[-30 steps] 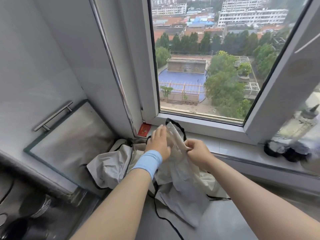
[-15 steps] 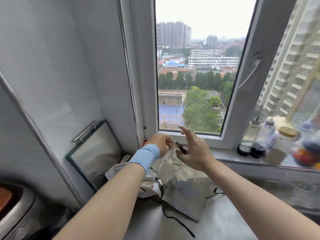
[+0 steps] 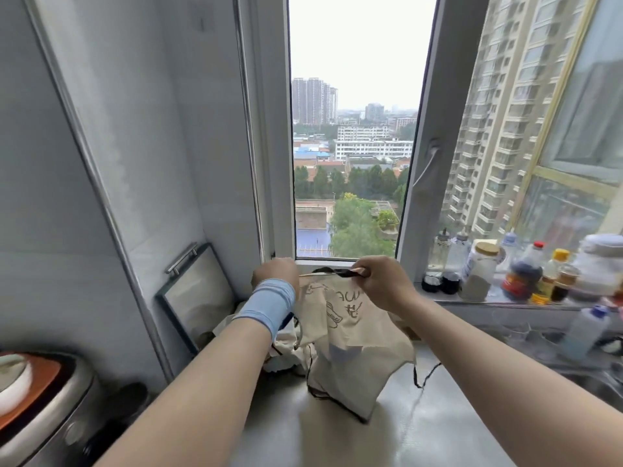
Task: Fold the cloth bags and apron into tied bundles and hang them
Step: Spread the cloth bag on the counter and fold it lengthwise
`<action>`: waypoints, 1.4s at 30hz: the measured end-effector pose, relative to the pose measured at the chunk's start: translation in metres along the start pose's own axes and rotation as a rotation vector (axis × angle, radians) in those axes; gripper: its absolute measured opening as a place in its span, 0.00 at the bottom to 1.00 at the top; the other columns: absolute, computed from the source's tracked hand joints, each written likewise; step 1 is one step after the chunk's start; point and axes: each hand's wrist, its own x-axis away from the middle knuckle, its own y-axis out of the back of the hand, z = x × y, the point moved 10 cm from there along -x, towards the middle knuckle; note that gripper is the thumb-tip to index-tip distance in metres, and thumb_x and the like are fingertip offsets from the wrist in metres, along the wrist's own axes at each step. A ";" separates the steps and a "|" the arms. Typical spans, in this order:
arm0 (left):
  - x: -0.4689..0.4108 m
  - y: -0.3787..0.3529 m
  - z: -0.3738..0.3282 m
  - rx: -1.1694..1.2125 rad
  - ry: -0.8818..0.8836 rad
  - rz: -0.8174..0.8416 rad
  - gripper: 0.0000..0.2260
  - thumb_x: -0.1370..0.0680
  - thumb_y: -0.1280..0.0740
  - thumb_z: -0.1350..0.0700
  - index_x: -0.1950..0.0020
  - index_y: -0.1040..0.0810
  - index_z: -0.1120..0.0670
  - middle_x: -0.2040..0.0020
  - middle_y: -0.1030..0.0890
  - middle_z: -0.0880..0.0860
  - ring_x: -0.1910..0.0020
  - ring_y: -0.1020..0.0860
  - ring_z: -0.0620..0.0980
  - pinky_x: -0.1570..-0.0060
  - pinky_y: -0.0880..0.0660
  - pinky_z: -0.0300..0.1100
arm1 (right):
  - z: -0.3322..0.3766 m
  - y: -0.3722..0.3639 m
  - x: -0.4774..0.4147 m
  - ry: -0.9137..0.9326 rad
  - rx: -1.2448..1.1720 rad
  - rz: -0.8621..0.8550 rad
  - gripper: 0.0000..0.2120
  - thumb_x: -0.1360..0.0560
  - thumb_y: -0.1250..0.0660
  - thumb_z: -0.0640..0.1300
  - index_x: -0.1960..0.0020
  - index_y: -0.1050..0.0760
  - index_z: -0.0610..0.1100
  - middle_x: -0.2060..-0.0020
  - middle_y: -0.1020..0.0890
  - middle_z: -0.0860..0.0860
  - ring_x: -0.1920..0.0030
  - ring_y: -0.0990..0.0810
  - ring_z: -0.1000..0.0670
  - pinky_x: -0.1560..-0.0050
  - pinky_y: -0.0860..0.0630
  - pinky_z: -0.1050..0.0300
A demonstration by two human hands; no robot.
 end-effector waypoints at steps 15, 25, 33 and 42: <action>0.132 0.102 -0.076 -0.124 -0.140 0.545 0.10 0.24 0.41 0.63 0.50 0.22 0.55 0.60 0.27 0.53 0.75 0.35 0.48 0.77 0.39 0.33 | -0.002 0.077 0.137 -0.465 -0.731 0.967 0.10 0.19 0.40 0.41 0.45 0.23 0.38 0.53 0.16 0.43 0.56 0.16 0.47 0.55 0.19 0.53; 0.108 0.136 -0.112 -0.296 -0.088 0.131 0.06 0.24 0.32 0.52 0.53 0.22 0.53 0.62 0.22 0.51 0.63 0.22 0.52 0.65 0.26 0.38 | -0.050 0.165 0.085 -0.164 -0.149 0.208 0.10 0.26 0.37 0.38 0.63 0.21 0.43 0.69 0.22 0.49 0.68 0.25 0.49 0.68 0.30 0.58; 0.027 0.046 -0.136 -0.290 -0.167 -0.081 0.10 0.21 0.38 0.51 0.44 0.19 0.47 0.43 0.20 0.48 0.46 0.20 0.52 0.46 0.23 0.47 | -0.123 0.129 0.047 -0.258 0.172 0.009 0.14 0.24 0.39 0.46 0.44 0.17 0.55 0.43 0.17 0.53 0.43 0.20 0.45 0.47 0.23 0.53; -0.089 -0.110 -0.134 -0.290 -0.298 0.051 0.12 0.21 0.40 0.54 0.41 0.21 0.52 0.41 0.26 0.52 0.47 0.20 0.56 0.55 0.25 0.47 | -0.219 -0.018 -0.007 -0.538 0.106 0.114 0.16 0.27 0.40 0.49 0.58 0.17 0.40 0.56 0.16 0.42 0.50 0.19 0.38 0.58 0.31 0.58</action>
